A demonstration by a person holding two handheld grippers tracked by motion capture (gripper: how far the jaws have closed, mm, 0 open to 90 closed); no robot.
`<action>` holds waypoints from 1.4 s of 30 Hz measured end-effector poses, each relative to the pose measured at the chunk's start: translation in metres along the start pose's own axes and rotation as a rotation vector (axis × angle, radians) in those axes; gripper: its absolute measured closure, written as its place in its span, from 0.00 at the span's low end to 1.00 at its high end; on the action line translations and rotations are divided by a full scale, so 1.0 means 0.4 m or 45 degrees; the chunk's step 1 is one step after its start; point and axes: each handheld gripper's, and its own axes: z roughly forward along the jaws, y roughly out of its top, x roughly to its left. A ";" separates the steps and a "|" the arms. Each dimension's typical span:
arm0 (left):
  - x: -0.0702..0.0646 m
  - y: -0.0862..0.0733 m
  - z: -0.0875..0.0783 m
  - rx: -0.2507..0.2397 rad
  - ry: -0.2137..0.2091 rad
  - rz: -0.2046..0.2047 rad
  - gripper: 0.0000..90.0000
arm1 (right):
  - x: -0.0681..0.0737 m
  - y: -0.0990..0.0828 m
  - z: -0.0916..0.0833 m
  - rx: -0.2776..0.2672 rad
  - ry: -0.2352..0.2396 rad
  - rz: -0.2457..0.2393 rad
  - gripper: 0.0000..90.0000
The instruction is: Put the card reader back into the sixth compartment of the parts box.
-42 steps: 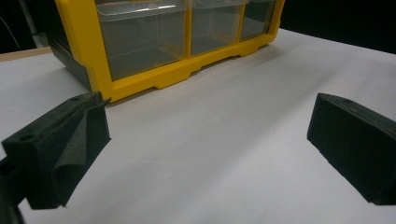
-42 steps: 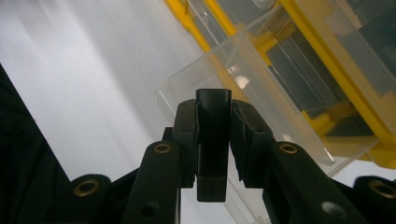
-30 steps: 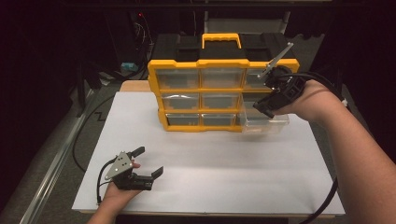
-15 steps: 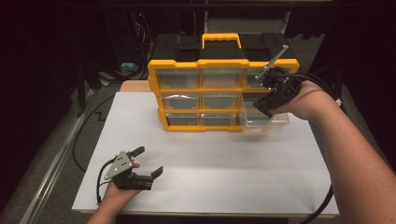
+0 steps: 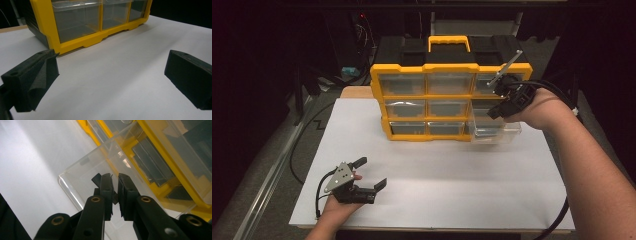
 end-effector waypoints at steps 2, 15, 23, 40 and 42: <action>0.000 0.000 0.000 -0.003 0.000 -0.002 0.00 | 0.002 0.000 0.000 0.005 0.012 0.006 0.87; -0.001 0.000 0.000 0.002 -0.002 -0.002 0.00 | 0.009 -0.021 -0.039 -0.017 0.045 0.049 0.58; -0.002 0.000 0.000 0.001 -0.003 -0.005 0.00 | 0.027 -0.049 -0.065 -0.008 0.054 0.064 0.47; -0.004 0.000 -0.001 0.000 -0.010 -0.008 0.00 | 0.073 -0.128 -0.069 0.033 0.078 0.087 0.36; -0.005 0.000 -0.001 -0.002 -0.011 -0.009 0.00 | 0.079 -0.136 -0.066 0.044 0.081 0.079 0.35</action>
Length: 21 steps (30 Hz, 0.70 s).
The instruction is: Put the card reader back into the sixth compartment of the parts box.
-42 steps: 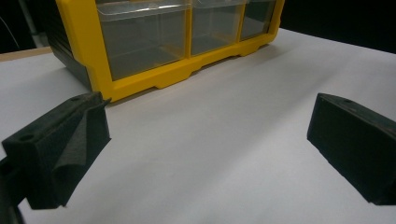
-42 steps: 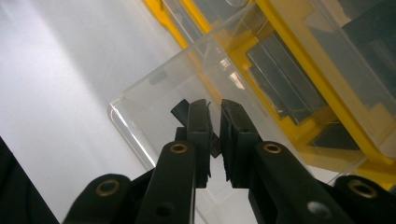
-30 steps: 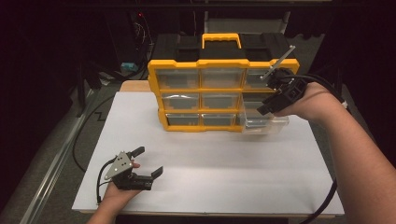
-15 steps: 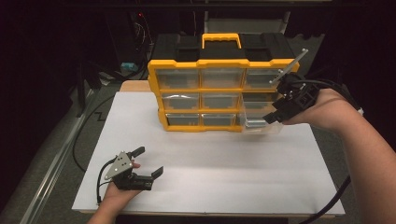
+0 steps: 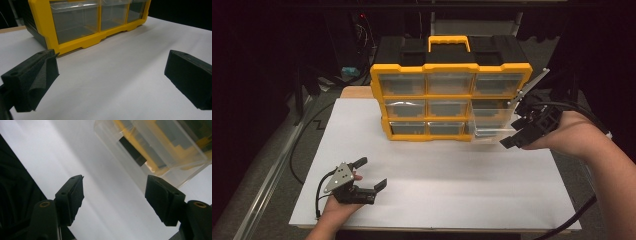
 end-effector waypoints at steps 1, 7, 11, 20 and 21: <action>0.000 0.000 0.000 0.000 -0.001 0.000 0.00 | 0.002 -0.004 0.002 0.004 -0.003 -0.001 0.34; 0.000 0.001 -0.001 -0.001 -0.002 0.000 0.00 | 0.017 -0.028 0.013 0.015 0.002 0.016 0.30; 0.000 0.001 -0.001 -0.003 -0.004 0.001 0.00 | 0.026 -0.047 0.030 0.024 0.007 0.009 0.29; -0.001 0.001 -0.001 -0.003 -0.005 0.001 0.00 | 0.037 -0.083 0.080 0.050 0.029 0.031 0.22; -0.001 0.001 -0.001 -0.001 -0.005 0.001 0.00 | 0.038 -0.086 0.086 0.053 0.030 0.032 0.22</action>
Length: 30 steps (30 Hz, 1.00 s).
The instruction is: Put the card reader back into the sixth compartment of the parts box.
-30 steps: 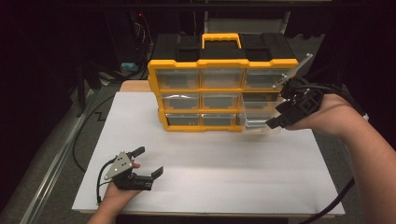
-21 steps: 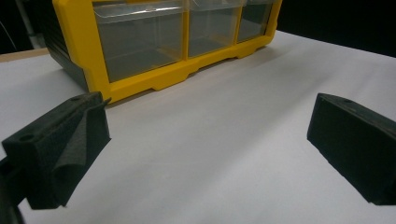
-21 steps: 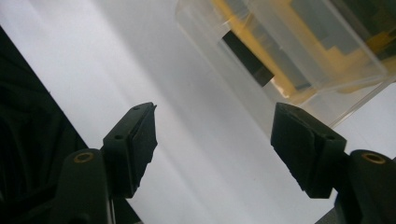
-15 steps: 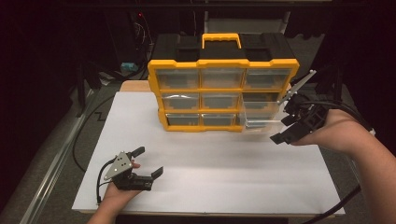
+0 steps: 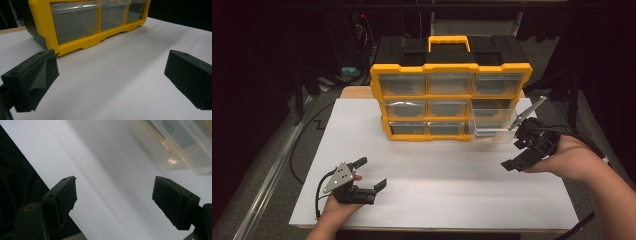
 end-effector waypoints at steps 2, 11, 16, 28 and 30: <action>0.000 0.000 0.000 -0.001 -0.001 0.001 0.00 | 0.000 -0.006 0.012 0.005 0.002 0.002 0.21; 0.000 0.000 0.000 -0.002 -0.003 0.000 0.00 | 0.003 -0.023 0.060 0.032 -0.003 0.027 0.14; 0.000 0.002 -0.002 -0.006 -0.004 -0.001 0.00 | 0.007 -0.028 0.088 0.045 -0.004 0.039 0.08; 0.001 0.002 -0.003 -0.003 -0.005 0.002 0.00 | 0.018 -0.039 0.177 0.064 -0.026 0.035 0.00; 0.000 0.002 -0.003 -0.003 -0.006 0.003 0.00 | 0.021 -0.040 0.193 0.064 -0.026 0.036 0.00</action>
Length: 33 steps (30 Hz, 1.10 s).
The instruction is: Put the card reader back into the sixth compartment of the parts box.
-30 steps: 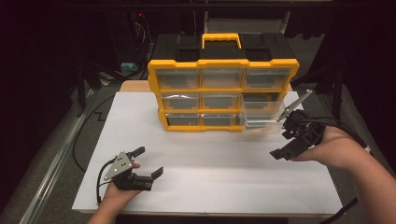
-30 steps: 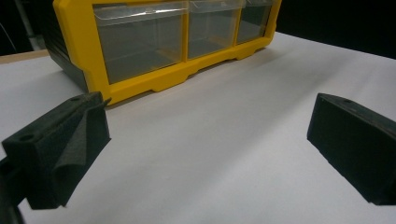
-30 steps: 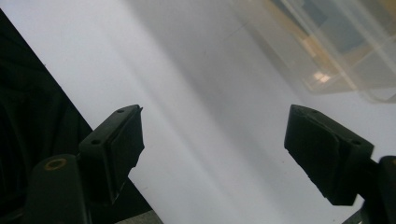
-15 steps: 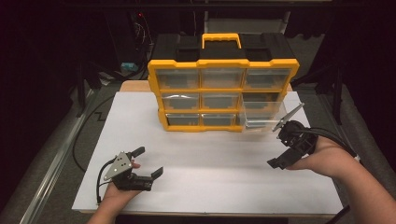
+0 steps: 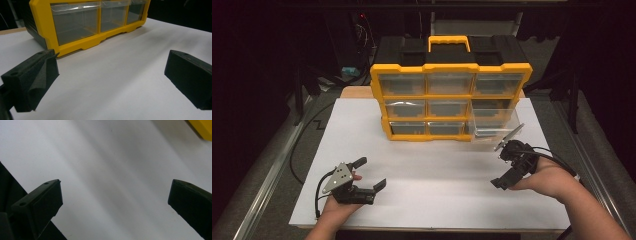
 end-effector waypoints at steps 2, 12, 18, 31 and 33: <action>0.000 0.000 0.000 0.000 -0.001 0.000 0.00 | 0.002 -0.001 0.014 0.001 0.003 0.001 0.00; 0.000 0.000 0.000 -0.001 -0.001 -0.001 0.00 | 0.019 -0.008 0.095 0.022 -0.018 0.000 0.00; 0.000 0.001 0.000 -0.001 -0.002 -0.003 0.00 | 0.024 -0.015 0.129 0.014 -0.040 0.013 0.00; 0.000 -0.001 0.001 0.006 0.003 -0.003 0.00 | 0.023 -0.035 0.166 -0.153 -0.063 0.059 0.00; 0.000 -0.002 0.002 0.007 0.003 -0.004 0.00 | 0.023 -0.039 0.170 -0.205 -0.077 0.086 0.00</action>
